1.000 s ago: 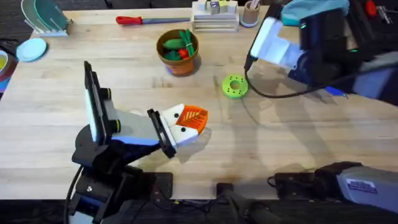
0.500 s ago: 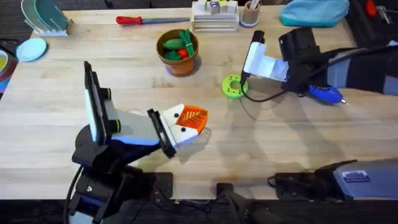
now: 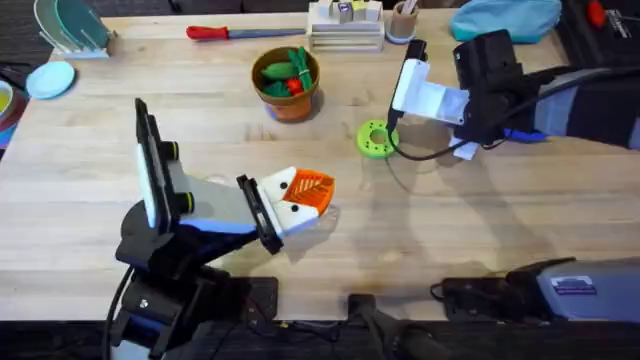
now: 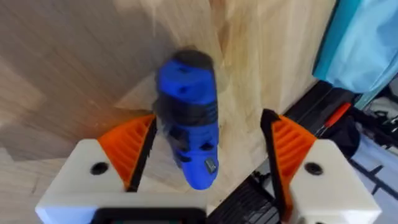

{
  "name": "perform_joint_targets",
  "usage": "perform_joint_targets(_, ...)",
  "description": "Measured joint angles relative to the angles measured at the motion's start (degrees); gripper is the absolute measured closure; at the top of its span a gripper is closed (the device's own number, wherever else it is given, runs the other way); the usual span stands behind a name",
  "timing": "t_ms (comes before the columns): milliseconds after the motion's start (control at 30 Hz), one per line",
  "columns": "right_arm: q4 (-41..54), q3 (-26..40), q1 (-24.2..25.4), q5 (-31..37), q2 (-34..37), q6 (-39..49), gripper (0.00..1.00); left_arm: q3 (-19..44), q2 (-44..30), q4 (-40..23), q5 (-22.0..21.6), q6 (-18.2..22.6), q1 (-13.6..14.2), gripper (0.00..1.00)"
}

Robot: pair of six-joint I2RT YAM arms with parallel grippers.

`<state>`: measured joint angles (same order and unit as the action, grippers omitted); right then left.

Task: Pick up the gripper from the table and insert it into the empty holder that is missing its gripper. Then pick up a screw, insert it into the mounting hole, and use the screwdriver to tighten it. Finally, clean up the table by picking up the vegetable and placing it into the bucket.

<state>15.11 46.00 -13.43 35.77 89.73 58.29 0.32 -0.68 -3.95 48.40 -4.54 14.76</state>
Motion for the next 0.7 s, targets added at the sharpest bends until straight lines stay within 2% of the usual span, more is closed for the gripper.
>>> perform_joint_targets(33, 0.04, 0.00, 0.00, -0.04, 0.00, -0.73, 0.010, 0.00, -0.01, 0.02, 0.00, 0.29, 0.00, 0.932)
perform_joint_targets(67, 0.09, 0.00, 0.02, -0.12, -0.08, -1.49, 0.009, 0.00, 0.00, 0.02, -0.02, 0.11, 0.00, 0.805)
perform_joint_targets(233, 0.88, -0.10, 0.05, -3.29, -1.80, -6.23, 0.010, 0.00, -0.01, 0.00, 0.01, 0.08, 0.00, 0.054)
perform_joint_targets(300, 1.23, -0.11, 0.02, -4.67, -2.78, -8.85, 0.010, 0.00, 0.00, 0.00, -0.01, 0.13, 0.00, 0.012)
perform_joint_targets(600, 1.59, -0.09, -0.04, -7.18, -11.51, -23.71, 0.010, 0.00, 0.01, 0.44, -0.14, 0.15, 0.00, 0.007)
perform_joint_targets(700, 1.58, -0.09, -0.06, -8.58, -14.60, -28.41, 0.011, 0.02, -0.01, 5.49, -1.35, -1.04, 0.00, 0.006)
